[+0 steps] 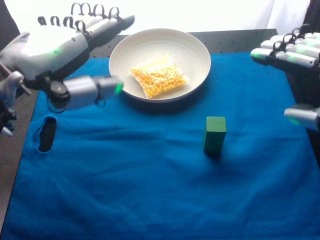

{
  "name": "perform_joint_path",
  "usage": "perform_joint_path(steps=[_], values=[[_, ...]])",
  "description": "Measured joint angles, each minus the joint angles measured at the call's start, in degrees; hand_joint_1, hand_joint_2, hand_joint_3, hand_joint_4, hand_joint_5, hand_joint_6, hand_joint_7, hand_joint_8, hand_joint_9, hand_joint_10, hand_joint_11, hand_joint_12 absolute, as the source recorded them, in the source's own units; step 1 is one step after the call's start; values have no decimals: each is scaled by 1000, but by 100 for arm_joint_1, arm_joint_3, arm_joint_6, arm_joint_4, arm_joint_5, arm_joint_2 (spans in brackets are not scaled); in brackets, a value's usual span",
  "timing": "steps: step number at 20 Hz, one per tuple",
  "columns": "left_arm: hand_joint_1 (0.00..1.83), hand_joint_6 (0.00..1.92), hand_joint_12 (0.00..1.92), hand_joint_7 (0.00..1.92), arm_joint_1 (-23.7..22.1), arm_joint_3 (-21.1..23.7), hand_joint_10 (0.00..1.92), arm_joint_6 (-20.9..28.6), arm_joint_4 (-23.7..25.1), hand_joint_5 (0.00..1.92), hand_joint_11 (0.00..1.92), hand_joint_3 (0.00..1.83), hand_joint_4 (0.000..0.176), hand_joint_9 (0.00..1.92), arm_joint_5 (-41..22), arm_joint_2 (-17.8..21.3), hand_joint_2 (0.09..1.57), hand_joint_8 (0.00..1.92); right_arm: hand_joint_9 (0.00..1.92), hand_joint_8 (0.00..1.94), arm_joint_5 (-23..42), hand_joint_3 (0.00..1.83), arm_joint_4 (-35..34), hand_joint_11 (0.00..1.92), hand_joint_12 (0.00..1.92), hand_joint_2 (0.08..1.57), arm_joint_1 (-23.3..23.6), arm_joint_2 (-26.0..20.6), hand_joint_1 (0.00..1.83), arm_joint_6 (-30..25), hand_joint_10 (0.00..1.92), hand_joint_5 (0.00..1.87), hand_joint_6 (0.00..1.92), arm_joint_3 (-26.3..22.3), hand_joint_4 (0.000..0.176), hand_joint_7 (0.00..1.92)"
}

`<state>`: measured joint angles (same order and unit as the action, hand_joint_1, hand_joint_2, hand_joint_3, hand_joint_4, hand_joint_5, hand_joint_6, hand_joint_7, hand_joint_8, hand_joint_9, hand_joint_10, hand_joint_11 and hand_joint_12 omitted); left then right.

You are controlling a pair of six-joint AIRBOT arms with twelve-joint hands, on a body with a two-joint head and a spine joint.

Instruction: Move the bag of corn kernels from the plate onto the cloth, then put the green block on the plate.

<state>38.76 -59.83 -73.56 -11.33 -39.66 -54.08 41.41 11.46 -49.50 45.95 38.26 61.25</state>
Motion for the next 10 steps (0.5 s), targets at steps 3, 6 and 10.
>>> perform_joint_path(steps=[3,6,10], values=[[537,0,180,0,-459,-463,0,-28,63,4,0,2,4,0,378,-402,1442,0,0,0,13,28,-4,0,0,1338,15,37,500,2,0,0,0,63,0,0],[535,0,37,0,-544,-551,0,-28,114,0,0,0,25,0,614,-619,1430,0,0,0,-26,13,-11,26,16,1324,15,37,521,2,0,0,0,63,0,0],[623,9,416,39,-839,-949,9,-31,210,48,3,0,29,26,1084,-981,1341,13,0,0,-20,0,-17,0,287,1356,15,94,442,2,0,0,0,68,0,0]])
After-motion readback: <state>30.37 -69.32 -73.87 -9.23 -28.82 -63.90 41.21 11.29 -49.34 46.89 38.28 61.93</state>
